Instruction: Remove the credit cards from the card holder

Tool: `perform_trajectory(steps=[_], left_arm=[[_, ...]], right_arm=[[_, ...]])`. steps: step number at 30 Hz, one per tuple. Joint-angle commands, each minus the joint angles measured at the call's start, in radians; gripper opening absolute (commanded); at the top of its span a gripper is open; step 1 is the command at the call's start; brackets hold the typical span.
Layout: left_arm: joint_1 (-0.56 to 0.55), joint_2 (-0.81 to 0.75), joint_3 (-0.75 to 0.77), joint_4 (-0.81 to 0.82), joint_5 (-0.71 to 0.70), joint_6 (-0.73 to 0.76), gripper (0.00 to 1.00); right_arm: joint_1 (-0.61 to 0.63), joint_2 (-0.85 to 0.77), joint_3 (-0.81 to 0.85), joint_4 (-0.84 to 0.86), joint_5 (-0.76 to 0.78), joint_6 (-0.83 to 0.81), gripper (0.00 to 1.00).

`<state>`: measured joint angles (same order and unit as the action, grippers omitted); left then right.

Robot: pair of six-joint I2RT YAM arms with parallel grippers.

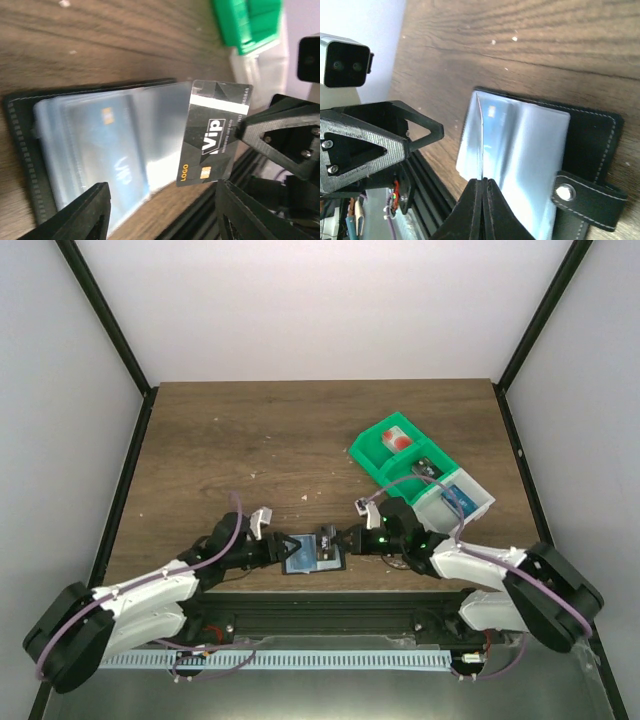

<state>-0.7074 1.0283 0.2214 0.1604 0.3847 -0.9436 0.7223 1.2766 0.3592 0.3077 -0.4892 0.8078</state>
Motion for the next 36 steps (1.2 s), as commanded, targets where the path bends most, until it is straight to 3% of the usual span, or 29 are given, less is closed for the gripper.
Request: perform_trajectory(steps=[1, 6, 13, 21, 26, 33, 36], left_arm=[[0.0, -0.1, 0.015, 0.026, 0.033, -0.046, 0.61], [0.0, -0.191, -0.006, 0.091, 0.058, -0.064, 0.68], [0.0, -0.21, -0.062, 0.241, 0.125, -0.123, 0.69], [0.0, -0.164, -0.103, 0.42, 0.204, -0.189, 0.53], [-0.001, -0.136, -0.092, 0.427, 0.229, -0.169, 0.51], [-0.001, -0.074, -0.127, 0.59, 0.277, -0.219, 0.32], [-0.001, -0.057, -0.131, 0.623, 0.294, -0.218, 0.07]], right_arm=[[-0.005, -0.115, 0.008, -0.064, 0.013, 0.038, 0.0], [-0.006, -0.163, -0.001, 0.037, -0.086, 0.125, 0.0], [-0.005, -0.181, -0.022, 0.234, -0.18, 0.271, 0.01], [-0.004, -0.156, -0.024, 0.326, -0.225, 0.326, 0.01], [0.0, -0.145, -0.029, 0.332, -0.226, 0.328, 0.0], [0.007, -0.132, -0.043, 0.348, -0.237, 0.331, 0.01], [0.009, -0.131, -0.039, 0.345, -0.259, 0.319, 0.01]])
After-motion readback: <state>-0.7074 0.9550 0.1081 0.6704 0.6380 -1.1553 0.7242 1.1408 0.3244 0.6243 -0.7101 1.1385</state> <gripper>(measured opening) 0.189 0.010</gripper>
